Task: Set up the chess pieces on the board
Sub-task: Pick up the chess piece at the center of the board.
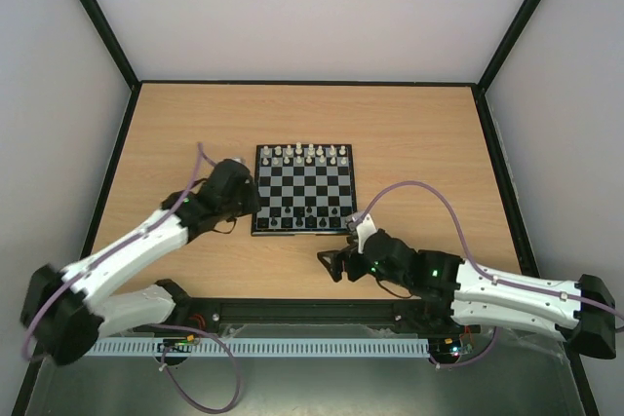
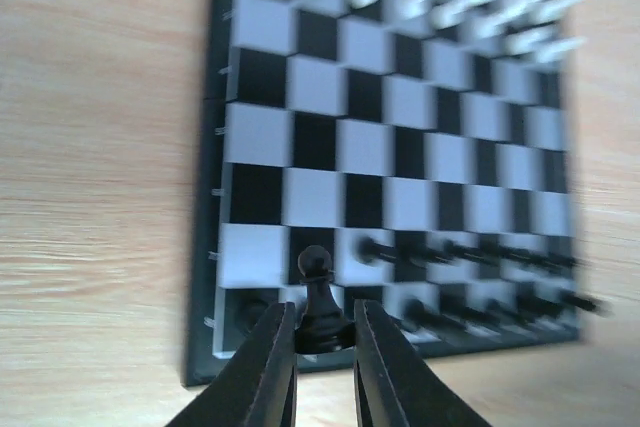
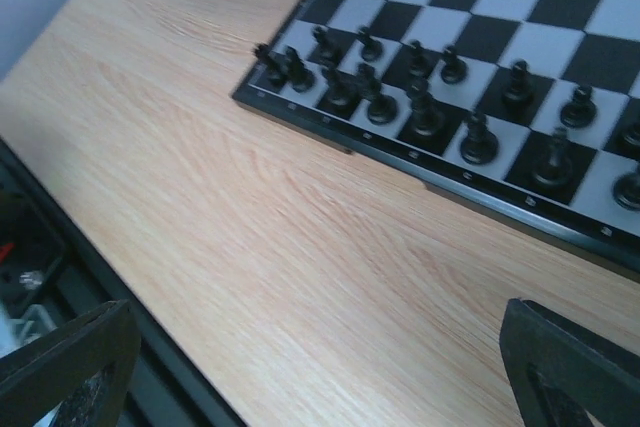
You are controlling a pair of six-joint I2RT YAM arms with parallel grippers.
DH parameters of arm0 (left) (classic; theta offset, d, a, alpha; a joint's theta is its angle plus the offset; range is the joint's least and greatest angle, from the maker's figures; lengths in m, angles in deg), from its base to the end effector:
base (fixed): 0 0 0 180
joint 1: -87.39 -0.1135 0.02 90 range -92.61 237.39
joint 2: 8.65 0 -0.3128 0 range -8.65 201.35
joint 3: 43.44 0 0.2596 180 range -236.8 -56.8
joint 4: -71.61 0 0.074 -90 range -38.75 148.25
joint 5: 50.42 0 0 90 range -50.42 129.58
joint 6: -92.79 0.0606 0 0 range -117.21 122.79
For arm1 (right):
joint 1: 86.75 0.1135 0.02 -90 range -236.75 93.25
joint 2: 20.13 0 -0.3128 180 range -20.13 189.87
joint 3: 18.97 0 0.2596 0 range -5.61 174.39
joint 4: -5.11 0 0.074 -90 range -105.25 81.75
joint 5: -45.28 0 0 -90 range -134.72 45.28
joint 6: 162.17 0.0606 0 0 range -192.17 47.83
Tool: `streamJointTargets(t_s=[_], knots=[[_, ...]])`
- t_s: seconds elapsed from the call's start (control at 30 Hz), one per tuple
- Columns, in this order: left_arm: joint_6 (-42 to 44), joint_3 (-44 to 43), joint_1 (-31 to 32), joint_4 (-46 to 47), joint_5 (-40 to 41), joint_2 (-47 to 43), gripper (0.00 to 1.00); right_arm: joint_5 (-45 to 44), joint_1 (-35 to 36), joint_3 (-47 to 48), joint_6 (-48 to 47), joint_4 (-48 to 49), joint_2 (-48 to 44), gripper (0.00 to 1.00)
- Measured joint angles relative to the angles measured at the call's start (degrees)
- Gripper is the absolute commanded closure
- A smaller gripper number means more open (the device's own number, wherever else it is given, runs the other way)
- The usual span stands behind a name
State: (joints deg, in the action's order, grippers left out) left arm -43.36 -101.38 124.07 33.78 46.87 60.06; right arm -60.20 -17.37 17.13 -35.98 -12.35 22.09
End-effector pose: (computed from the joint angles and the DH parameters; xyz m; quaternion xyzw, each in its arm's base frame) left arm 0.2052 -0.1433 0.2558 -0.0995 0.9285 -0.1888 0.3039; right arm 0.0742 0.1514 0.2431 -0.1661 0.8156 0.3641 0.4180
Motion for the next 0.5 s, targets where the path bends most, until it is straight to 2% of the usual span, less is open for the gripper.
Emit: streamJointTargets(t_s=[0.13, 0.23, 0.33, 0.5], knots=[[0.39, -0.11, 0.37, -3.28, -6.97, -15.17, 0.92, 3.37, -0.02, 3.28, -0.37, -0.76, -0.66, 0.02], [0.76, 0.24, 0.37, -4.57, -13.35, -23.26, 0.91, 7.48, -0.02, 6.54, -0.96, -1.27, -1.14, 0.02], [0.79, 2.01, 0.37, -4.66, -20.72, -29.20, 0.91, 12.48, -0.02, 9.94, -1.57, -1.68, -1.25, 0.03], [0.72, 6.05, 0.37, -4.57, -32.83, -34.01, 0.90, 22.32, -0.46, 14.29, -2.60, -1.64, -0.98, 0.08]])
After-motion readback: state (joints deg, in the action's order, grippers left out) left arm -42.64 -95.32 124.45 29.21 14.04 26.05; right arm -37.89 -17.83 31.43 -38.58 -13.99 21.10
